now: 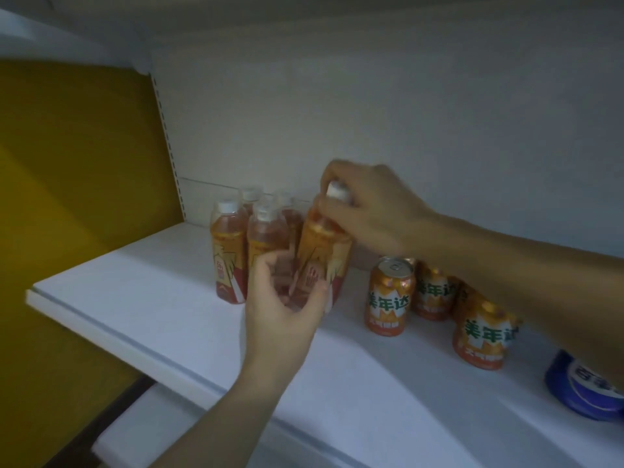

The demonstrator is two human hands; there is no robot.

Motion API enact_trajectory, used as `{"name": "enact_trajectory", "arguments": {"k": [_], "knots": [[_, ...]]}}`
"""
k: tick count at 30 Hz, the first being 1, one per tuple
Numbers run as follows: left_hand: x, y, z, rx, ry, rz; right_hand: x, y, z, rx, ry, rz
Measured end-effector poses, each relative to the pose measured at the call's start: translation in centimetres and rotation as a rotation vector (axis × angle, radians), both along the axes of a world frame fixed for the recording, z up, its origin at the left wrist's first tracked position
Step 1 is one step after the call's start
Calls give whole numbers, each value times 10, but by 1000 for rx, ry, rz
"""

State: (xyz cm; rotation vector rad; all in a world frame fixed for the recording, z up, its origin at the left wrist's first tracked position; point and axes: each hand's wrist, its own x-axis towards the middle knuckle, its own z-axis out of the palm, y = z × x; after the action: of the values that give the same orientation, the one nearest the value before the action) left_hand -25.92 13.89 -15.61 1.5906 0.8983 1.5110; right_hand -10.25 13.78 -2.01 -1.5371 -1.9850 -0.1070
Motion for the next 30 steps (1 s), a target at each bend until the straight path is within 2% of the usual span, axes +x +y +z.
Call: {"name": "enact_trajectory", "arguments": {"k": [5,10,14,16,22,25,28,30], "knots": [[17,-19,29,21,-36,-307,17,-43,46,125,278,42],[64,-54,53,85,-95,-299,46,-82,48,223,498,-12],[104,-81,69,114,-102,-304,65,-115,35,243,871,-9],[124,-94,72,110,-107,-355,77,-128,28,275,989,0],[168,-125,74,84,-119,-622,120,-164,7,407,1124,-100],[186,-128,72,-42,-239,-833,138,-173,0,437,1247,-89],[196,-129,74,-318,-403,-1019,151,-174,-2,395,1417,8],[199,-130,76,-491,-409,-1053,157,-173,-4,370,1479,59]]}}
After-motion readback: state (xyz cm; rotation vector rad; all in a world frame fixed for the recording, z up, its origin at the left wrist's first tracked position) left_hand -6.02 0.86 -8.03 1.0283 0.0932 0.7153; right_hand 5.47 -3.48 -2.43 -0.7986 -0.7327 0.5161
